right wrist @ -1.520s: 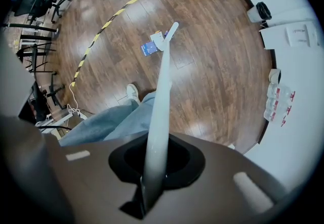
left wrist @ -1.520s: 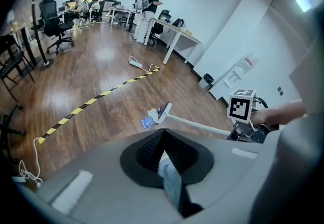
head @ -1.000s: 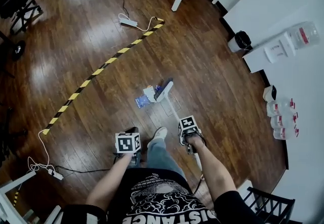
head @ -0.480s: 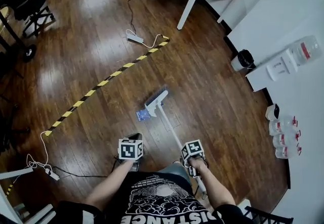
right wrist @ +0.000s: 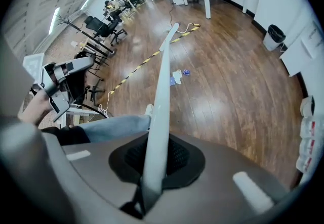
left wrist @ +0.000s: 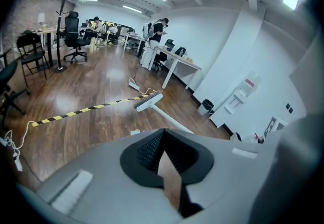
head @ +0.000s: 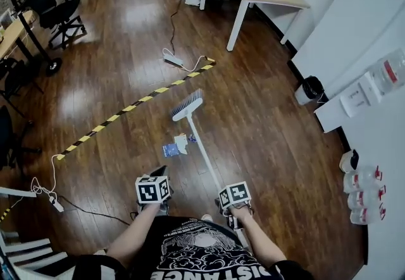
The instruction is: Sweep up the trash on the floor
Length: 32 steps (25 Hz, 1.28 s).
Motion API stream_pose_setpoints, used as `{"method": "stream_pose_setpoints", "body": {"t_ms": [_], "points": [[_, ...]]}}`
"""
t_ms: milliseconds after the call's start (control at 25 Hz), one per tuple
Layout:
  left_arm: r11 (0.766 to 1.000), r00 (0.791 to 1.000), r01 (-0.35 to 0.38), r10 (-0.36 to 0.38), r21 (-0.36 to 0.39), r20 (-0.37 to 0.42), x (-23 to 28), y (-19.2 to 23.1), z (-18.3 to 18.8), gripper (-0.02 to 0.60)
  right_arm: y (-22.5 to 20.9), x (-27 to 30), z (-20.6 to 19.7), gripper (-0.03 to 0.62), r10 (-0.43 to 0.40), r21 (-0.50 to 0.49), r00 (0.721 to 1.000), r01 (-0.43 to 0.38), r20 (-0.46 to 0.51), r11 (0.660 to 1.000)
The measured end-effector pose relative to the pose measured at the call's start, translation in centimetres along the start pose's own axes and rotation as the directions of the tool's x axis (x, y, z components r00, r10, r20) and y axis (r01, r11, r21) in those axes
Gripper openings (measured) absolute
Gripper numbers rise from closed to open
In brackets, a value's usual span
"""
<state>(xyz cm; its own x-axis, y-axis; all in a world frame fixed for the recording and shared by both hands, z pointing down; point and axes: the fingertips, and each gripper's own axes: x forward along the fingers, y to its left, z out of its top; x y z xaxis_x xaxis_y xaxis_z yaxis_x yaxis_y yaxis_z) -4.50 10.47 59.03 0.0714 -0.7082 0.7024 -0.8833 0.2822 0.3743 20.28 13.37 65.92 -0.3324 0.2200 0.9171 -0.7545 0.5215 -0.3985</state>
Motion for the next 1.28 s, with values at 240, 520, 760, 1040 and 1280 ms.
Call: {"method": "stream_pose_setpoints", "body": {"t_ms": [240,520,760,1040,1280], "points": [[0.997,0.992,-0.081,0.082,-0.019,0.098,-2.5,-6.6,-2.6,0.005,-4.5,-4.5,-1.5,0.026,0.037,-0.115,0.997,-0.029,0.067,0.993],[0.990,0.974,-0.113,0.127,-0.083,0.186,-8.0,-10.4,-5.7,0.005,-5.3,-6.7,-4.7,0.027,0.109,-0.148,0.990,-0.095,0.091,0.984],[0.984,0.956,-0.141,0.163,-0.106,0.243,-11.9,-10.5,-7.4,0.005,-3.4,-7.0,-7.9,0.026,0.155,-0.147,0.982,-0.139,0.104,0.979],[0.993,0.939,-0.108,0.120,-0.056,0.322,-17.0,-12.3,-8.9,0.005,-0.3,-8.0,-11.7,0.026,0.143,-0.173,0.978,-0.117,0.148,0.978],[0.997,0.929,-0.070,0.069,-0.008,0.364,-20.8,-13.2,-10.3,0.005,2.7,-9.2,-14.9,0.026,0.144,-0.197,0.971,-0.105,0.193,0.975]]}}
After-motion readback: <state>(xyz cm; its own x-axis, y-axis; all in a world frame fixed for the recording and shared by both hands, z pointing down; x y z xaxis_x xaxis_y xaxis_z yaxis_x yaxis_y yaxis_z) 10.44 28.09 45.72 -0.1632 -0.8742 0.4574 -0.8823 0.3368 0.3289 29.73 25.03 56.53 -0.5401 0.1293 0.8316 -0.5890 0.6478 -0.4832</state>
